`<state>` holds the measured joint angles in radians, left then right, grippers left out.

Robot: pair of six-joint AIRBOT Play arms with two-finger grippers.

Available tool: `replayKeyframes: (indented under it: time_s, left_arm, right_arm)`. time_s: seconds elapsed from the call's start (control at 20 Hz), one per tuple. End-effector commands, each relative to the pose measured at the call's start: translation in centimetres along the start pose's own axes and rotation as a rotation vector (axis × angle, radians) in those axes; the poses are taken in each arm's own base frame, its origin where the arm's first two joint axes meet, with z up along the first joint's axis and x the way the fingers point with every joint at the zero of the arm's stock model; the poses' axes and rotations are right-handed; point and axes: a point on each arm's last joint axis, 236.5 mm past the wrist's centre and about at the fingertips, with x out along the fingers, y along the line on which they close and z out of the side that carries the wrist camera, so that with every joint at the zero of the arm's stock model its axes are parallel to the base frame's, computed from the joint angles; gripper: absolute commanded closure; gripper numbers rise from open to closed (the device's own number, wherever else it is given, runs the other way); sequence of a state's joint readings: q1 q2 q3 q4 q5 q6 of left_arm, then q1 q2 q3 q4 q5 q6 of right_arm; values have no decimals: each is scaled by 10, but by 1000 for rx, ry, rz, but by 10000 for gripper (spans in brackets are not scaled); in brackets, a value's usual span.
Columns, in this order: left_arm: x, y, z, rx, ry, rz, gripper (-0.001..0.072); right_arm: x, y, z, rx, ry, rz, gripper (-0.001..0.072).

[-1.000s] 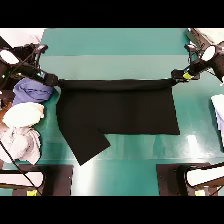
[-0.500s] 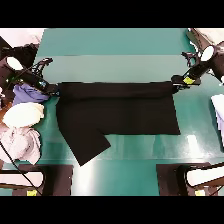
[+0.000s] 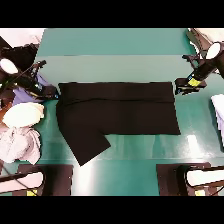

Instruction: Fold the shirts.

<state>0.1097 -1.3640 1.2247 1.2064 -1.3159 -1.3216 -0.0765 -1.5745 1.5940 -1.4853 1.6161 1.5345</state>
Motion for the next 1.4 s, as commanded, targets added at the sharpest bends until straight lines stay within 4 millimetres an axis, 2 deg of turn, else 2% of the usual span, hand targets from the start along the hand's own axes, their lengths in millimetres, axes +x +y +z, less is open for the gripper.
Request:
replayKeyframes:
  time_s: [0.0, 0.1, 0.2, 0.35, 0.5, 0.7, 1.0, 1.05, 1.1, 1.15, 1.35]
  left_arm:
    - [2, -19, -48, -135, -38, -48, 168]
    - [13, -34, -93, -213, -31, -103, 167]
    - [24, -40, -134, -300, -11, -120, 167]
    - [37, -40, -171, -385, 12, -119, 167]
    - [55, -43, -202, -435, 96, -134, 167]
    - [71, -48, -197, -509, 45, -191, 167]
    - [76, -58, -191, -528, 4, -256, 170]
    - [75, -61, -189, -520, -3, -271, 300]
    - [75, -62, -187, -502, -12, -279, 524]
    - [74, -64, -185, -485, -18, -287, 683]
    - [64, -73, -179, -427, -20, -315, 683]
  right_arm:
    - [-19, 2, 1, -15, -61, -1, 374]
    - [-25, 2, 4, -24, -92, -2, 390]
    - [-26, 2, 5, -40, -96, -3, 390]
    - [-26, 5, 4, -44, -93, 9, 390]
    - [-27, 21, 5, -52, -100, 93, 390]
    - [-27, 23, 5, -53, -100, 99, 390]
    - [-27, 23, 3, -53, -92, 100, 404]
    - [-27, 22, 0, -54, -80, 101, 405]
    - [-27, 20, -6, -53, -57, 102, 405]
    - [-27, 17, -11, -48, -36, 105, 405]
    - [-22, 12, -38, 14, 17, 221, 405]
